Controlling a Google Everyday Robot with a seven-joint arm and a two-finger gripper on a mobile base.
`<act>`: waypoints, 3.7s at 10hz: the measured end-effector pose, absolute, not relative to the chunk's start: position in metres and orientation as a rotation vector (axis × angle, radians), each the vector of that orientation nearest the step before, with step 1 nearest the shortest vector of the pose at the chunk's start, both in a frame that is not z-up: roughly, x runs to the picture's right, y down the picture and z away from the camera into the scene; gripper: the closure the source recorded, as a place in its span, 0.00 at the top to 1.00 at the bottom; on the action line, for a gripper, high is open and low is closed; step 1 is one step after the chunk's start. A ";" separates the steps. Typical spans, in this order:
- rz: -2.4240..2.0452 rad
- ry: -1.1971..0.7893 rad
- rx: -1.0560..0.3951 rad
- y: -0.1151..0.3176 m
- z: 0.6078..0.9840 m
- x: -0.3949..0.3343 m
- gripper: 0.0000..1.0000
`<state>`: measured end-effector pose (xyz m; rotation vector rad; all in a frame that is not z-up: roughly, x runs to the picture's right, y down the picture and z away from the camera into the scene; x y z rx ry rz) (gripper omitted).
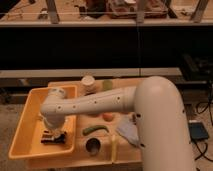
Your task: Wipe tray with brush
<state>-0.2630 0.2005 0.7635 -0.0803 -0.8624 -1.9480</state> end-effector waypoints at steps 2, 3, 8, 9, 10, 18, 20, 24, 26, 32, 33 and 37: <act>-1.934 -0.835 -0.072 0.192 0.766 -0.254 0.10; -1.934 -0.822 -0.069 0.185 0.768 -0.253 0.10; -2.025 -0.798 -0.088 0.149 0.810 -0.282 0.10; -2.040 -0.800 -0.084 0.146 0.818 -0.289 0.10; -2.053 -0.810 -0.072 0.144 0.819 -0.298 0.10; -2.054 -0.948 -0.095 0.222 0.761 -0.347 0.10; -2.048 -0.927 -0.107 0.229 0.753 -0.325 0.10; -1.956 -0.802 -0.130 0.213 0.752 -0.257 0.10; -1.925 -0.745 -0.123 0.201 0.759 -0.243 0.10; -1.962 -0.728 -0.084 0.159 0.795 -0.285 0.10; -1.967 -0.730 -0.083 0.157 0.799 -0.291 0.10; -1.971 -0.785 -0.071 0.177 0.790 -0.317 0.10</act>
